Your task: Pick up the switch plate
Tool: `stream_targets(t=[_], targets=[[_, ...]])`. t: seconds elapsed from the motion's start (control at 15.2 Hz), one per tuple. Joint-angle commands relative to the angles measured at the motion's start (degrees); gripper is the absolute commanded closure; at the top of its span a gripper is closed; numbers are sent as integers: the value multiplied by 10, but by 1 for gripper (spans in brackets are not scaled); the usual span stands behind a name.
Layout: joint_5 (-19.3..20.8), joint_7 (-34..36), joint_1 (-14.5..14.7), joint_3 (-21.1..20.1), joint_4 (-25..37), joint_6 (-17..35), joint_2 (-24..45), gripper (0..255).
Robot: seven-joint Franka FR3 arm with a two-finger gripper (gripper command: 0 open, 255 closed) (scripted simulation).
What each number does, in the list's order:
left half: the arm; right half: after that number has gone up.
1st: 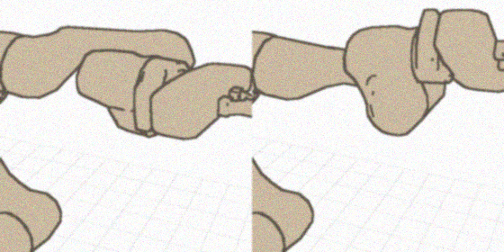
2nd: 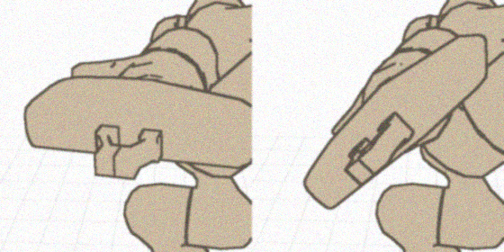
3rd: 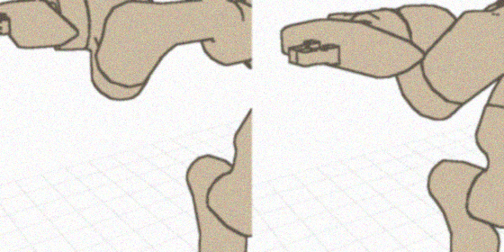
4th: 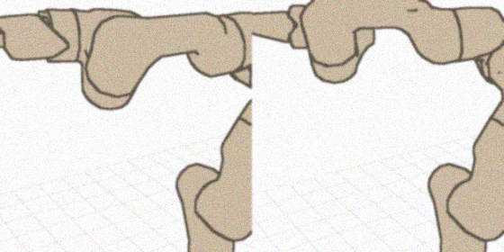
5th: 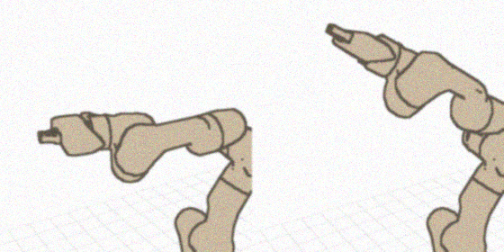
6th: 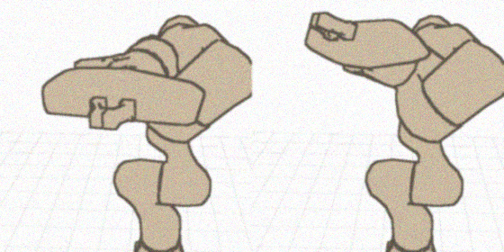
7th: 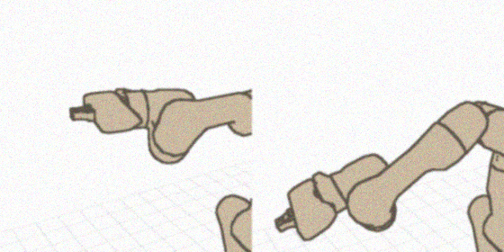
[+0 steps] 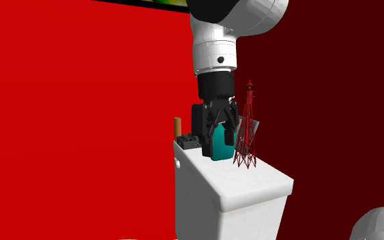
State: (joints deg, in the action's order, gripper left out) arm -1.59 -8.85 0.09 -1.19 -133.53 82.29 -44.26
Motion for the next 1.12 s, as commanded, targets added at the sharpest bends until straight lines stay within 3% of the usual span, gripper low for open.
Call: stream_targets(t=[0.0, 0.59, 1.06], targets=[[0, 0, 0, 0, 0, 0, 0, 0], [104, -265, 15, 143, 26, 43, 46, 0], [141, -470, 43, 251, 102, 92, 144, 0]])
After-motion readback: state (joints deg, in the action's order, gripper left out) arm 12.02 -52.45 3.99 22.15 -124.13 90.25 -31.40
